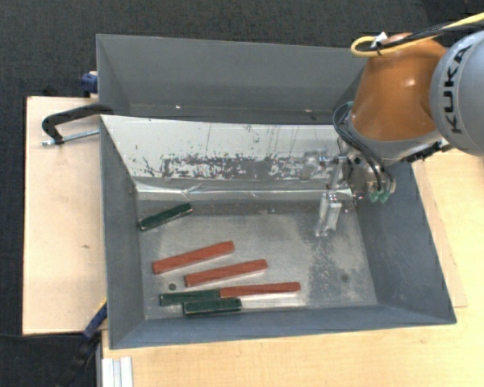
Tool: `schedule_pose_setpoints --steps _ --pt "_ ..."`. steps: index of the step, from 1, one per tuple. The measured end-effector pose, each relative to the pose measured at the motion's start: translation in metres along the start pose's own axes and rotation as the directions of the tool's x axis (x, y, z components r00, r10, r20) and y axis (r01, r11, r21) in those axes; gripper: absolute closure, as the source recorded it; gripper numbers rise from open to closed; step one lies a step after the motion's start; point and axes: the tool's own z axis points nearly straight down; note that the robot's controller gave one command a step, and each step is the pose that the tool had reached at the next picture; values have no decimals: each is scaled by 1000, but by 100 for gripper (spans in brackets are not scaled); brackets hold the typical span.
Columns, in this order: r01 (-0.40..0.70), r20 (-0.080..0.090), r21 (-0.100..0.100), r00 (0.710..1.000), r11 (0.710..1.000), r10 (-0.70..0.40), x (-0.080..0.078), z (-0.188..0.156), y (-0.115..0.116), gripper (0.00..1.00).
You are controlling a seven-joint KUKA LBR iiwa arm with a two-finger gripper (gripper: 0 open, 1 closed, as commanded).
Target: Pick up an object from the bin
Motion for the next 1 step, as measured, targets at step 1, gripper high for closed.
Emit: schedule_pose_setpoints --steps 1 --pt "-1 -3 -1 1000 1000 1 16 69 26 0"
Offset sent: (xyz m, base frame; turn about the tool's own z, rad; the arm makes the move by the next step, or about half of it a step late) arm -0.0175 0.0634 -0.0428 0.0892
